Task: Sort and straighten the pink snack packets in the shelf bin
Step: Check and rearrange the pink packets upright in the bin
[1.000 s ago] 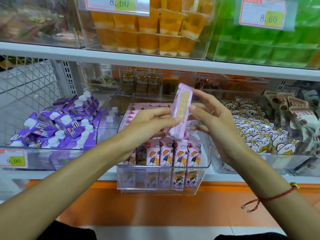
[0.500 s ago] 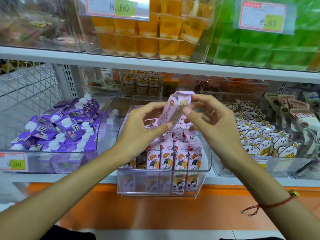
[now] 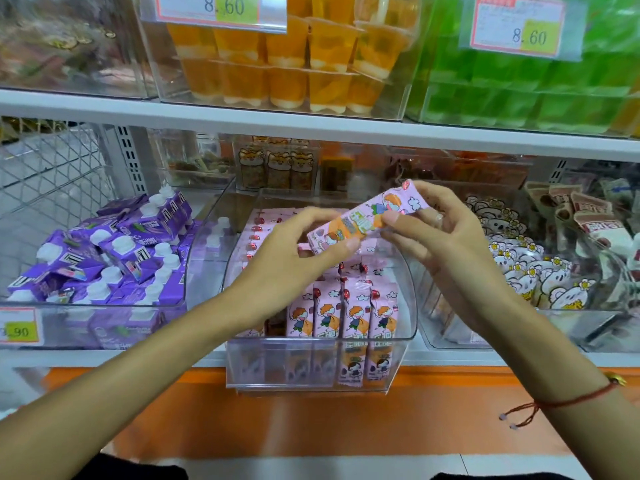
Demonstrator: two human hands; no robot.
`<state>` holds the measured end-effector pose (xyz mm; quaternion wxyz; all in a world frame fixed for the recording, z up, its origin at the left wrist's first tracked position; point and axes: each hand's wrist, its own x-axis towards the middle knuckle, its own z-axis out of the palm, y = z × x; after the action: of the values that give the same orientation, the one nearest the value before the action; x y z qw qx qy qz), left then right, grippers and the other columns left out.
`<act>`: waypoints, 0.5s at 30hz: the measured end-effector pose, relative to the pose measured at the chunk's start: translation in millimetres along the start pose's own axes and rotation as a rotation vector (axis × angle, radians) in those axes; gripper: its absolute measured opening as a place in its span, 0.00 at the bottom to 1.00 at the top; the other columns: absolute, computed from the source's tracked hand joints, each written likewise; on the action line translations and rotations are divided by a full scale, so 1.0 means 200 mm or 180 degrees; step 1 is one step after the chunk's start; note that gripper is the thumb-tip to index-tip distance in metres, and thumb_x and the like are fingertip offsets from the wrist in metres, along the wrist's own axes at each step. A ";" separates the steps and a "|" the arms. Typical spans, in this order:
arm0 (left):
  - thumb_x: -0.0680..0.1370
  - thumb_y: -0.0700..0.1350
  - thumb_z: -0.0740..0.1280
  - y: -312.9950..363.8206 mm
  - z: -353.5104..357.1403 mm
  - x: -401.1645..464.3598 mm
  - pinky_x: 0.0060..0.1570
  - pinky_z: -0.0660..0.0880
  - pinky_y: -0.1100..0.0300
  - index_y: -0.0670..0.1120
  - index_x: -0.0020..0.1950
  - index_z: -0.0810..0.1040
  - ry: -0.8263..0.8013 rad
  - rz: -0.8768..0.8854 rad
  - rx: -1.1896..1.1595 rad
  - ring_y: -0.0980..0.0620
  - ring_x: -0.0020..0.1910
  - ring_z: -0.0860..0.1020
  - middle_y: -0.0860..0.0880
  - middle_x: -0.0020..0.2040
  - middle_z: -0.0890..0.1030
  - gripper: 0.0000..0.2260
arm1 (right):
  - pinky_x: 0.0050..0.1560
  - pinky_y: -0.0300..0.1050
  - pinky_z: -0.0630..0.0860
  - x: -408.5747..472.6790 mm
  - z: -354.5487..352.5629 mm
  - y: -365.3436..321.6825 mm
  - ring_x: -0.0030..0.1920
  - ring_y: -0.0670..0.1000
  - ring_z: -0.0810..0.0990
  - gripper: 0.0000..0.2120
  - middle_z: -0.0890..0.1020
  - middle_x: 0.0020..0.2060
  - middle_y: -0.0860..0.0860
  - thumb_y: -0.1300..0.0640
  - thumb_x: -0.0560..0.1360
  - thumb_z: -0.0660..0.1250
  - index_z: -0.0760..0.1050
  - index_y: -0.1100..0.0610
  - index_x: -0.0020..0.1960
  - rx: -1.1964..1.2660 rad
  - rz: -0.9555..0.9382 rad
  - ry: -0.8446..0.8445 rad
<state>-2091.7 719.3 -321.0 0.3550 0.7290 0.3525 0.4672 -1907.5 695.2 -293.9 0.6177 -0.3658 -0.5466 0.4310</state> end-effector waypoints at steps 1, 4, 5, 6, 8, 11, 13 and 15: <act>0.72 0.51 0.71 0.00 0.01 0.01 0.45 0.72 0.74 0.50 0.58 0.77 0.0145 0.0079 -0.0039 0.66 0.51 0.78 0.57 0.53 0.81 0.16 | 0.47 0.37 0.78 0.00 -0.01 0.00 0.48 0.49 0.83 0.22 0.83 0.46 0.49 0.58 0.65 0.72 0.73 0.56 0.59 -0.0039 -0.0036 -0.0050; 0.68 0.50 0.75 0.00 0.05 0.03 0.48 0.73 0.73 0.49 0.55 0.77 0.0356 0.0302 -0.0060 0.64 0.51 0.79 0.56 0.51 0.81 0.18 | 0.46 0.34 0.78 -0.01 -0.03 -0.02 0.45 0.46 0.82 0.14 0.82 0.45 0.47 0.61 0.74 0.68 0.75 0.56 0.59 -0.0519 -0.0345 -0.0094; 0.67 0.53 0.75 0.00 0.06 0.04 0.50 0.74 0.71 0.51 0.56 0.76 0.0335 0.0332 -0.0016 0.63 0.52 0.78 0.57 0.52 0.81 0.20 | 0.45 0.34 0.78 -0.01 -0.04 -0.02 0.43 0.46 0.82 0.13 0.82 0.44 0.47 0.62 0.75 0.68 0.75 0.57 0.59 -0.0693 -0.0477 -0.0009; 0.66 0.56 0.75 0.00 0.07 0.06 0.52 0.74 0.70 0.53 0.57 0.75 0.0291 0.0318 0.0074 0.62 0.54 0.78 0.58 0.54 0.80 0.22 | 0.45 0.35 0.78 0.00 -0.05 -0.03 0.43 0.45 0.82 0.13 0.82 0.45 0.49 0.63 0.75 0.68 0.75 0.58 0.59 -0.0874 -0.0607 0.0139; 0.67 0.57 0.74 -0.02 0.07 0.11 0.56 0.73 0.66 0.55 0.60 0.71 0.0161 0.0124 0.0430 0.62 0.58 0.75 0.61 0.56 0.76 0.25 | 0.47 0.38 0.79 0.02 -0.08 -0.03 0.44 0.48 0.82 0.13 0.82 0.47 0.52 0.63 0.74 0.70 0.75 0.57 0.58 -0.1194 -0.0811 0.0559; 0.75 0.47 0.70 -0.07 0.08 0.17 0.57 0.73 0.59 0.54 0.56 0.74 -0.0292 -0.0249 0.1033 0.55 0.58 0.76 0.57 0.55 0.77 0.11 | 0.44 0.34 0.76 0.05 -0.13 -0.01 0.41 0.44 0.79 0.14 0.80 0.47 0.48 0.62 0.74 0.71 0.73 0.56 0.57 -0.1477 -0.0999 0.1064; 0.79 0.44 0.64 -0.11 0.12 0.17 0.46 0.75 0.60 0.51 0.59 0.76 -0.0597 -0.0268 0.1443 0.52 0.46 0.80 0.51 0.47 0.81 0.09 | 0.41 0.29 0.73 0.06 -0.14 0.01 0.37 0.38 0.77 0.15 0.78 0.45 0.44 0.64 0.74 0.70 0.70 0.55 0.56 -0.1565 -0.1078 0.1096; 0.81 0.45 0.61 -0.12 0.15 0.15 0.32 0.68 0.64 0.51 0.64 0.76 -0.0793 -0.0132 0.1828 0.55 0.33 0.75 0.51 0.35 0.77 0.13 | 0.41 0.29 0.74 0.08 -0.12 0.04 0.38 0.37 0.78 0.15 0.78 0.43 0.43 0.65 0.74 0.70 0.67 0.55 0.56 -0.1561 -0.1082 0.0926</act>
<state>-2059.4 751.7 -337.6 0.1845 0.8438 0.4387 0.2483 -1883.6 713.1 -300.1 0.6459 -0.4649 -0.5935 0.1206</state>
